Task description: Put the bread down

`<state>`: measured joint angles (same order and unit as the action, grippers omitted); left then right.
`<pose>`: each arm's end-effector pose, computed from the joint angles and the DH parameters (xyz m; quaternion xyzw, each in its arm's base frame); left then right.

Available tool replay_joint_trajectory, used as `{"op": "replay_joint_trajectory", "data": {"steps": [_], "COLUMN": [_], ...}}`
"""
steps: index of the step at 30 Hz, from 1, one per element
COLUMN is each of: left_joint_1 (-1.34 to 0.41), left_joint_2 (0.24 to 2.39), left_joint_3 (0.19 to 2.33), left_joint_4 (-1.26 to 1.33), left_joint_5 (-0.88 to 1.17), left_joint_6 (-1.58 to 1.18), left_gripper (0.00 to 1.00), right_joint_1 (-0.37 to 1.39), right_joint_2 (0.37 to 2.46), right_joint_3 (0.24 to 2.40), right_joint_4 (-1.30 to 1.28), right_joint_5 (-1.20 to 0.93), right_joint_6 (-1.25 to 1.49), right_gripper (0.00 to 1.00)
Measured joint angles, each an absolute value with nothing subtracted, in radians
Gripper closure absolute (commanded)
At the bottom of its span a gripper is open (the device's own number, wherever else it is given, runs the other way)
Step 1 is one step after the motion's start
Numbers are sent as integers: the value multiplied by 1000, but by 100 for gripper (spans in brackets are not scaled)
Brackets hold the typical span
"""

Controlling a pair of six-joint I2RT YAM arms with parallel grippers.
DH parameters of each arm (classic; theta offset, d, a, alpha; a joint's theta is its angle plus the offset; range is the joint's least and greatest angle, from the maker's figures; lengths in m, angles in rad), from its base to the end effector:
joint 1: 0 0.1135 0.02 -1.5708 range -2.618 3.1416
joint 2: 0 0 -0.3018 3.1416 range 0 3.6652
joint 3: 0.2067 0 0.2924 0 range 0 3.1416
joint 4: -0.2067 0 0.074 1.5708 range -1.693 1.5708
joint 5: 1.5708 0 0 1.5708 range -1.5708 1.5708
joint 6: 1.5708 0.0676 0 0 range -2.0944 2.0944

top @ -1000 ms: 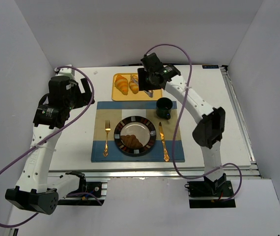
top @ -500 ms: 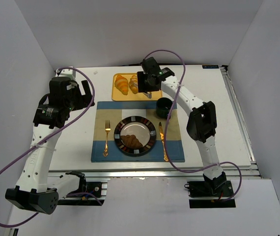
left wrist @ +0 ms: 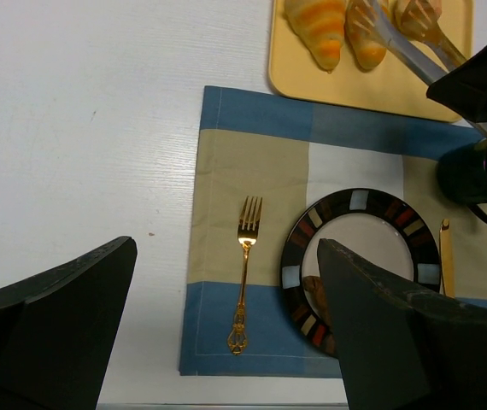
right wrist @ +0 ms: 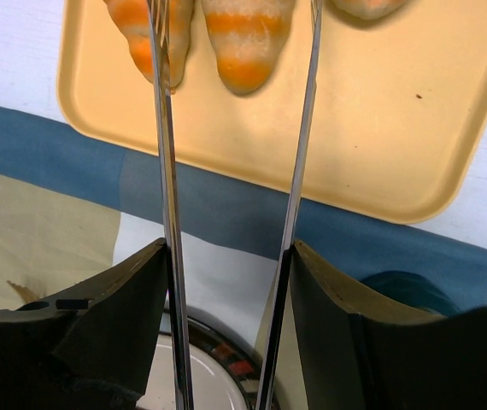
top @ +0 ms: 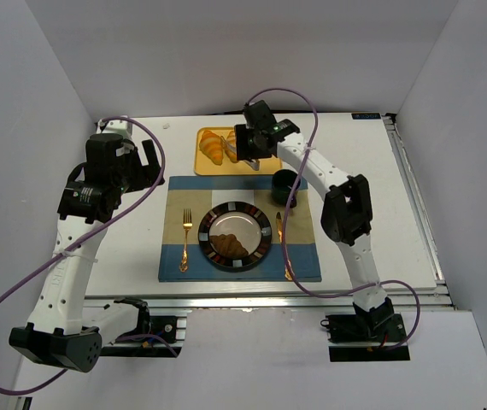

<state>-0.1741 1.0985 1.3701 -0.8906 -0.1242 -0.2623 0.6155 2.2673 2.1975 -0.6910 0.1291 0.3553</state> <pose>0.2548 -0.0363 0.4350 -0.0675 0.8851 -0.0451 0.4584 0.4994 0.3424 0.2877 -0.0938 0.9127 0.1310 0.3754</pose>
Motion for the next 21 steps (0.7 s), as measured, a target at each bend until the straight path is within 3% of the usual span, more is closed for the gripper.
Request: {"op": "replay_joint_trajectory", "data": {"steps": [7,16,17,21], "left_joint_1": [-174,-174,-174,-174], "left_joint_2": [1099,1099,1099,1099], "left_joint_3": [1370,1370,1370,1370], "left_joint_4": [-891,-891,-892,-894], "left_joint_5": [-129,-146,-147,-150], "left_joint_6": [-253,-244,-244,-244], "left_gripper": [2,2,2,2], "right_joint_1": [615,612,611,608], "right_joint_2": [2323,2325,2325,2325], "right_joint_3": [2197,2198,2198,2198], "right_joint_4": [-686,-684,-684,-684], "right_joint_5": [119,119,118,116], "right_joint_6": [351,344,344,347], "right_gripper": [46,66,77,84]}}
